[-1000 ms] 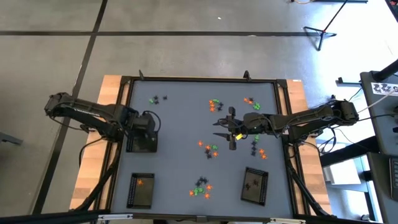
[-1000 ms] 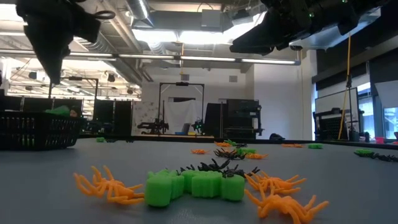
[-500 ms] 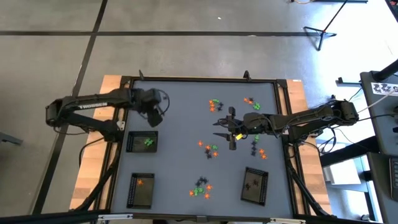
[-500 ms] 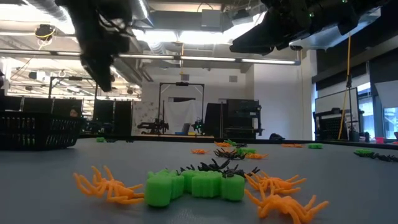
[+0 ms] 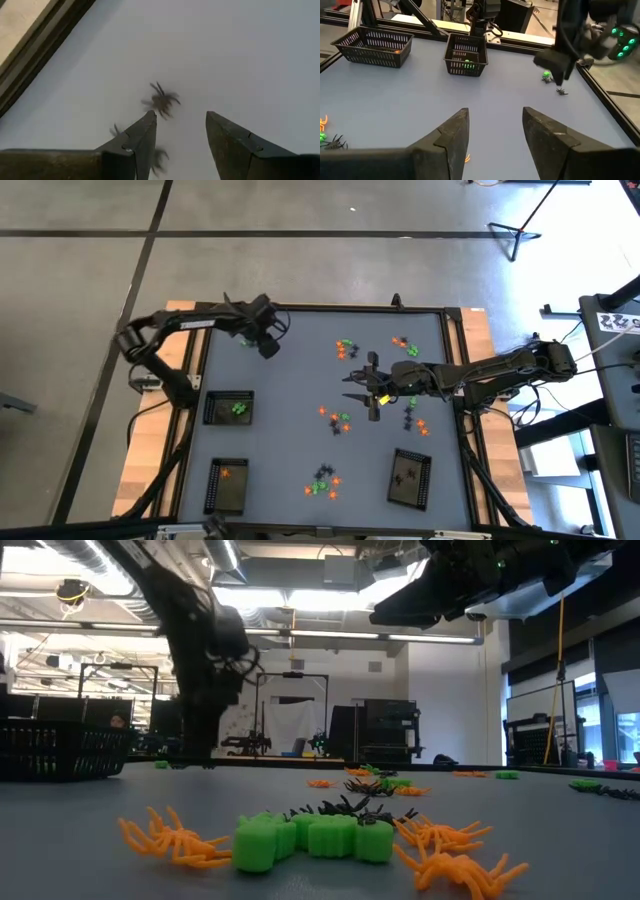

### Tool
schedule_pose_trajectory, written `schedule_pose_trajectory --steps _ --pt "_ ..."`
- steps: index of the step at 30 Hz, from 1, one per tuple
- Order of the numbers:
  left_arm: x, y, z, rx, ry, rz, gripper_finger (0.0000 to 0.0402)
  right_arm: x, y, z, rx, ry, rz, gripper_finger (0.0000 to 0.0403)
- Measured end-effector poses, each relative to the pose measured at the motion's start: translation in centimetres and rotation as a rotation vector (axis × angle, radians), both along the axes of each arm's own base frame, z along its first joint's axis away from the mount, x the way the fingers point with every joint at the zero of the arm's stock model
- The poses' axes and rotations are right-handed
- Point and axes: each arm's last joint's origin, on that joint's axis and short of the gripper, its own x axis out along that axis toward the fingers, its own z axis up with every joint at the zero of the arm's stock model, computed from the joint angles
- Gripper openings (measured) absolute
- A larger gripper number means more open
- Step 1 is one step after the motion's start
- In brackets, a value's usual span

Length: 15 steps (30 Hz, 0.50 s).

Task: Sort Halloween decoration
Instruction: Put the black spider toy into the bottom right black bin

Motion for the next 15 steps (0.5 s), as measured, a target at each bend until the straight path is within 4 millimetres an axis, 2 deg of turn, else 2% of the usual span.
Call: schedule_pose_trajectory --steps 7,11,15 --pt "0.5 1.5 -3.4 -0.039 0.028 0.065 0.0162 0.0 0.0 0.0 0.0 0.005 0.0 0.0182" --pt "0.6 1.7 -3.8 -0.049 0.03 0.08 0.0151 0.0 0.0 0.0 0.0 0.005 0.0 0.0182" --pt "0.7 1.5 -3.7 -0.047 0.028 0.071 0.0105 0.0 0.0 0.0 0.0 0.005 0.0 0.0182"
